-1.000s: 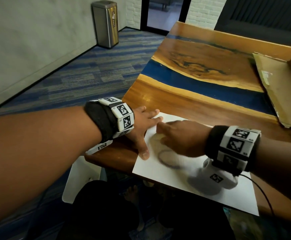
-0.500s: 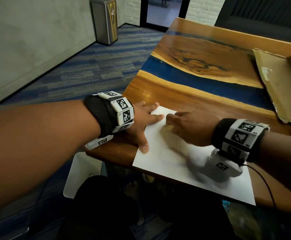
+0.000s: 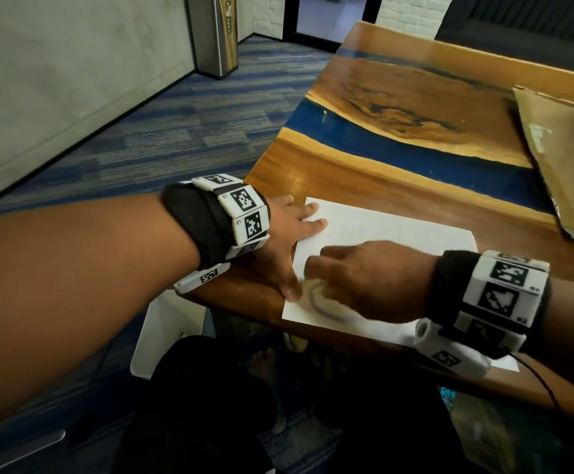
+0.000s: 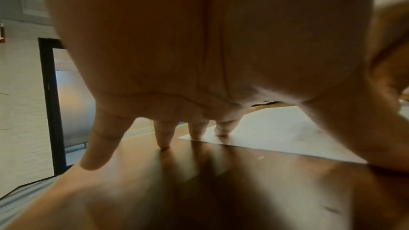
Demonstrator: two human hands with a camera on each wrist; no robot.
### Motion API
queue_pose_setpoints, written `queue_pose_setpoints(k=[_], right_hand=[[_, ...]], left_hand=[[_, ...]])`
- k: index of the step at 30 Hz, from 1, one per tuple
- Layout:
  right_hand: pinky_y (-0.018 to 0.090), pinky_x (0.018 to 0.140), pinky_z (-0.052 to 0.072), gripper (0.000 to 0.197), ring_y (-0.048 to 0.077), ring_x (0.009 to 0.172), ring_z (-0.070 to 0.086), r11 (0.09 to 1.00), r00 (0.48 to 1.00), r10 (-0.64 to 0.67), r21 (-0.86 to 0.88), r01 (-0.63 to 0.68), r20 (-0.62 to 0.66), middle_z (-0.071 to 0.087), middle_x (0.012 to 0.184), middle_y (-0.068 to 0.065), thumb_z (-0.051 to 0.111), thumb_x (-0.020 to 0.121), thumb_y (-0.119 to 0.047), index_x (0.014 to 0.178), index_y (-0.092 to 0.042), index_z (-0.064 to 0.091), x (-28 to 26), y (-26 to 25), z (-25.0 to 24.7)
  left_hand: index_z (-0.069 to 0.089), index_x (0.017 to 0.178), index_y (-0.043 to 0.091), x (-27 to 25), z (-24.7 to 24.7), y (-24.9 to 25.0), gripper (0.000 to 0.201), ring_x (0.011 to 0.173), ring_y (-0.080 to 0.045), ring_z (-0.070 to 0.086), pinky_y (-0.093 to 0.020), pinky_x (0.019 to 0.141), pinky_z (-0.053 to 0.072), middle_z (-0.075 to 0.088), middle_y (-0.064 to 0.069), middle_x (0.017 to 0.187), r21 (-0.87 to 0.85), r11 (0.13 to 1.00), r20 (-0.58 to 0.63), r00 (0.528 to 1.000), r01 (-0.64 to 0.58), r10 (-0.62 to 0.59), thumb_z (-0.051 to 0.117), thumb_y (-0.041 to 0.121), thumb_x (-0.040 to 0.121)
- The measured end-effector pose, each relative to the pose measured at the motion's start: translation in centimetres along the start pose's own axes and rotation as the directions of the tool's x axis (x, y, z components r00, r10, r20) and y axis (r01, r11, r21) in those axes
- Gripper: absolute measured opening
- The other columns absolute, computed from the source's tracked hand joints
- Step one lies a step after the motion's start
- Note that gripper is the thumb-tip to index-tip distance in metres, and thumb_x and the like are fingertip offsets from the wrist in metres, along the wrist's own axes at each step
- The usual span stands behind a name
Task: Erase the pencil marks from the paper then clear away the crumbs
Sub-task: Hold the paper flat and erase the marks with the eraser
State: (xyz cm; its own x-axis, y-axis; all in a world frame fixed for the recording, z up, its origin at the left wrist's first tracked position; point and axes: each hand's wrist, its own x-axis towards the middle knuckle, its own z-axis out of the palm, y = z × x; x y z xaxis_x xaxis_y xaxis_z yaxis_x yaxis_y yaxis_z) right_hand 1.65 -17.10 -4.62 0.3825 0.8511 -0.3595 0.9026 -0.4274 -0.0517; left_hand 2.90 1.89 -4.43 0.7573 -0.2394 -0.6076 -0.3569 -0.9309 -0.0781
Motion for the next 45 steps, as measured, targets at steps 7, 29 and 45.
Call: queue_pose_setpoints(k=[7, 29, 45], right_hand=[[0.036, 0.064, 0.051, 0.033, 0.023, 0.082, 0.059, 0.978, 0.979, 0.182, -0.085, -0.19, -0.089, 0.056, 0.115, 0.0, 0.039, 0.102, -0.039, 0.134, -0.028, 0.036, 0.8, 2.4, -0.4], [0.036, 0.079, 0.053, 0.03, 0.021, 0.096, 0.058, 0.943, 0.95, 0.312, 0.121, -0.309, -0.007, 0.062, 0.121, 0.002, 0.045, 0.102, -0.035, 0.131, -0.029, 0.042, 1.0, 3.7, -0.2], [0.034, 0.088, 0.047, 0.031, 0.023, 0.109, 0.059, 0.985, 0.991, 0.133, 0.111, -0.131, -0.013, 0.059, 0.127, -0.001, 0.047, 0.102, -0.034, 0.132, -0.028, 0.046, 0.8, 0.5, -0.8]], left_hand=[[-0.018, 0.156, 0.037, 0.2, -0.7, -0.1, 0.138, 0.153, -0.034, -0.009, -0.056, 0.119, 0.008, -0.024, 0.006, 0.165, 0.061, 0.998, 0.026, 1.0, 0.004, -0.006, 0.072, 0.08, 0.06], [0.024, 0.155, 0.043, -1.0, 0.3, -1.4, 0.053, 0.122, -0.028, 0.053, -0.045, 0.104, 0.045, 0.047, -0.008, 0.146, -0.162, 0.986, -0.299, 0.954, -0.04, -0.01, 0.032, 0.023, 0.107], [0.023, 0.158, 0.03, -2.1, 2.2, 0.1, 0.106, 0.15, -0.019, 0.015, -0.039, 0.115, 0.025, 0.009, 0.014, 0.167, -0.015, 0.989, -0.212, 0.967, -0.147, 0.141, 0.063, 0.078, 0.073]])
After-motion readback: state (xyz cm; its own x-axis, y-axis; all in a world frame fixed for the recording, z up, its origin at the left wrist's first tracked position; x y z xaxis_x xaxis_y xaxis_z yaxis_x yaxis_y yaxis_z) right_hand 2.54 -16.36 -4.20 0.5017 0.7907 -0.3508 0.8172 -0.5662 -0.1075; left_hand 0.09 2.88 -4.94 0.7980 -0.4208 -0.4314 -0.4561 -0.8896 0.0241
